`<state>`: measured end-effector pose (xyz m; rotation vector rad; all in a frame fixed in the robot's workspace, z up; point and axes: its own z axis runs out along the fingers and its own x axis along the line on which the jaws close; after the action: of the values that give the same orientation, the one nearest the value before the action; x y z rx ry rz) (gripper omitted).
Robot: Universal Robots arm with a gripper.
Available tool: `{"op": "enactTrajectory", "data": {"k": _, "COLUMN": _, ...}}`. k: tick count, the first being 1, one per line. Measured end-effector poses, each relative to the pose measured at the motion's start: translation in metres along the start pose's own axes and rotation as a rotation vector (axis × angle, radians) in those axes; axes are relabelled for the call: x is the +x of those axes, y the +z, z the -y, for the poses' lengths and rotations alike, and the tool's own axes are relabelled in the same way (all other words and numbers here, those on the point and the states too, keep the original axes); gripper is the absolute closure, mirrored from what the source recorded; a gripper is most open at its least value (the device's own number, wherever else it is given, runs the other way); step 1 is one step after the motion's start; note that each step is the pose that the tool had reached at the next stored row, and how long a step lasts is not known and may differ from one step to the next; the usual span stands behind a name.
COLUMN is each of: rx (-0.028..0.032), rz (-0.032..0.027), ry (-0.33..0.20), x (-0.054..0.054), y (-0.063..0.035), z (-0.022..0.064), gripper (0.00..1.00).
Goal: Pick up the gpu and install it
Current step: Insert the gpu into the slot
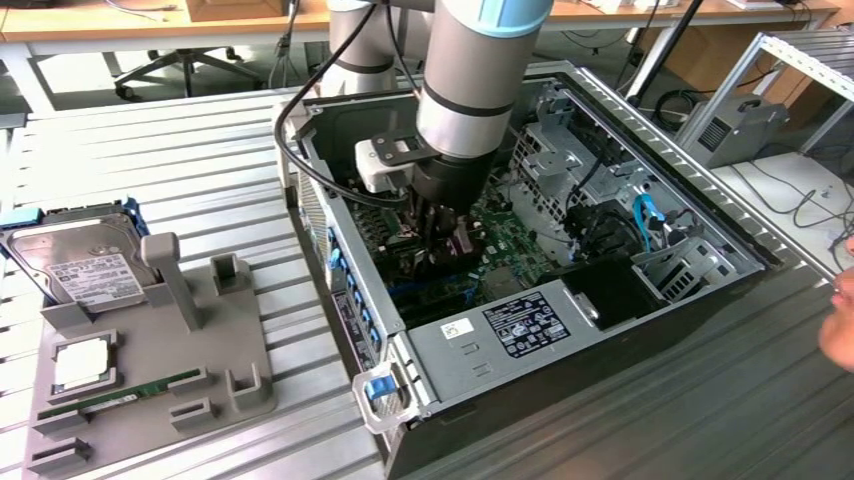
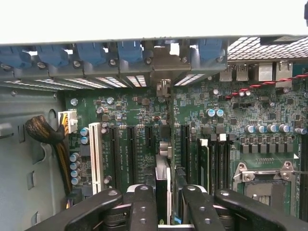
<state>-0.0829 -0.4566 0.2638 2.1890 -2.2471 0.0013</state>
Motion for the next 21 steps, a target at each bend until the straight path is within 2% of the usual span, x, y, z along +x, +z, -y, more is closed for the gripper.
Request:
{"op": "enactTrajectory", "data": {"k": 11, "rx": 0.0001, "rz": 0.0000, "ry": -0.017, "x": -0.0055, "y": 0.0000, "z": -0.0001, "gripper": 0.74}}
{"op": "enactTrajectory", "data": {"k": 21, "rx": 0.0000, "rz": -0.0002, "ry": -0.018, "x": -0.0058, "y": 0.0008, "z": 0.0004, "gripper": 0.74}}
